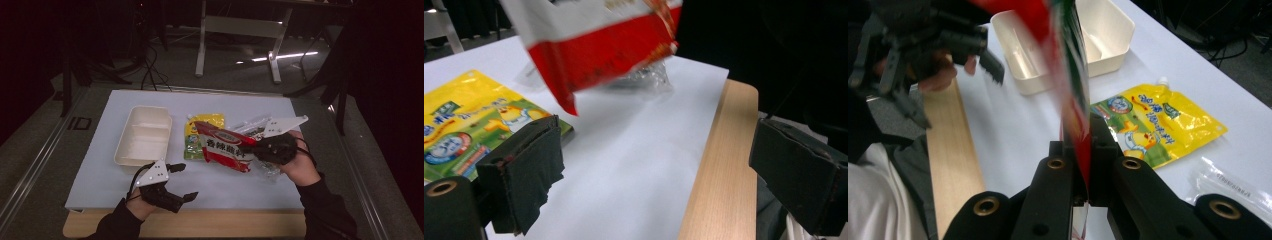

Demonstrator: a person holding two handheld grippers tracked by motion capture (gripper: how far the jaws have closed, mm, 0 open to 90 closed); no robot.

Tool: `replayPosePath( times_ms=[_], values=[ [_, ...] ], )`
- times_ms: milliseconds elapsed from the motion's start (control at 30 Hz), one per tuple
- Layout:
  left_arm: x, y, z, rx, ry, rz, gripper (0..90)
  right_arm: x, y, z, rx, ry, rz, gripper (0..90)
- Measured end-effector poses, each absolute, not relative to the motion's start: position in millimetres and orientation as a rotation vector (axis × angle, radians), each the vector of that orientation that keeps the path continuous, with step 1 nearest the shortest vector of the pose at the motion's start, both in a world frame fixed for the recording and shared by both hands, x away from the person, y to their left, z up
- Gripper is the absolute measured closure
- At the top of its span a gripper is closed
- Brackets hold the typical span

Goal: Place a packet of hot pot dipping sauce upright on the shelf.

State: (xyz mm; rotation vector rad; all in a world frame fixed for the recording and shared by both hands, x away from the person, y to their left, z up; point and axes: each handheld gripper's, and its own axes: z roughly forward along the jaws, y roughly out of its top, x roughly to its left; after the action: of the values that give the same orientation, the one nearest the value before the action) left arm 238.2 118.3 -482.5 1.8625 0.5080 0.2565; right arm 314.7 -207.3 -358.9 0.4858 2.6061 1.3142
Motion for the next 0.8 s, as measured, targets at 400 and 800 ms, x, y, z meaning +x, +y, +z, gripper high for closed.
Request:
replayPosePath(
  times_ms=[400,800],
  values=[
    [234,115,-500,1.900,0.475,0.294,8.3,340,-182,-351,0.484,2.581,1.339,89.9],
    [234,116,-517,1.947,0.481,0.292,8.3,375,-141,-343,0.474,2.562,1.369,89.9]
  ],
)
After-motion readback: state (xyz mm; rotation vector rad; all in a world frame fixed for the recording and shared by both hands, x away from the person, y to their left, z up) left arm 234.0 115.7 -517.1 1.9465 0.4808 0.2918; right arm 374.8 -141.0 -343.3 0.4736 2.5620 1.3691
